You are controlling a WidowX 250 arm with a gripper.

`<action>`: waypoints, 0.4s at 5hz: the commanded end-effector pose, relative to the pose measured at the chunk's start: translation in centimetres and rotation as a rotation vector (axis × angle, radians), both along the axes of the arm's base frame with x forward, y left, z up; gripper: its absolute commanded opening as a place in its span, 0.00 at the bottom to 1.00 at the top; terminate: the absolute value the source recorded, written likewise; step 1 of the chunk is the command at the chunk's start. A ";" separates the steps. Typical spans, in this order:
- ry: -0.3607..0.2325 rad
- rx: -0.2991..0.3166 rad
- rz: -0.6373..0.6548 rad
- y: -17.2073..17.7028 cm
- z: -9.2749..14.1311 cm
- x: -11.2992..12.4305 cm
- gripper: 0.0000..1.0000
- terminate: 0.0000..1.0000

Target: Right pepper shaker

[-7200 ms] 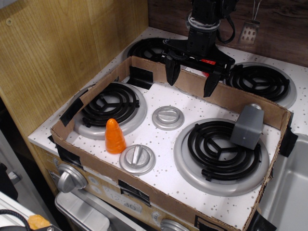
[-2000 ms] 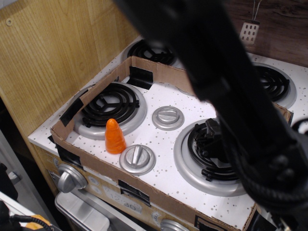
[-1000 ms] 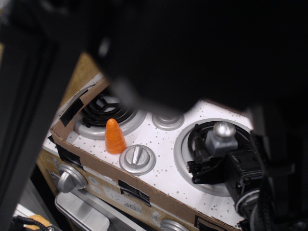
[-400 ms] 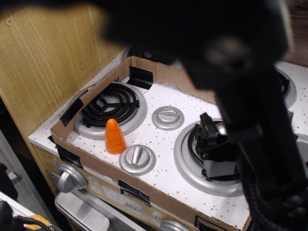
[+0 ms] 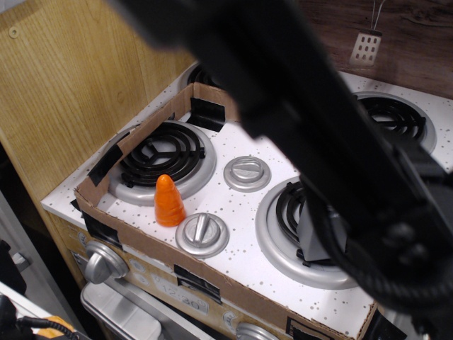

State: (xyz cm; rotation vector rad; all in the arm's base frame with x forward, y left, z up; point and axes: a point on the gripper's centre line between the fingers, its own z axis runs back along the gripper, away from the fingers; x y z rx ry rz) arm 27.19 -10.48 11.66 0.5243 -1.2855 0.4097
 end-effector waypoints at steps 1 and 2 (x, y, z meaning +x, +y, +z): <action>0.016 0.025 -0.057 1.3 5.2 3.0 1.00 0.00; 0.074 0.037 -0.095 2.3 6.3 4.5 1.00 1.00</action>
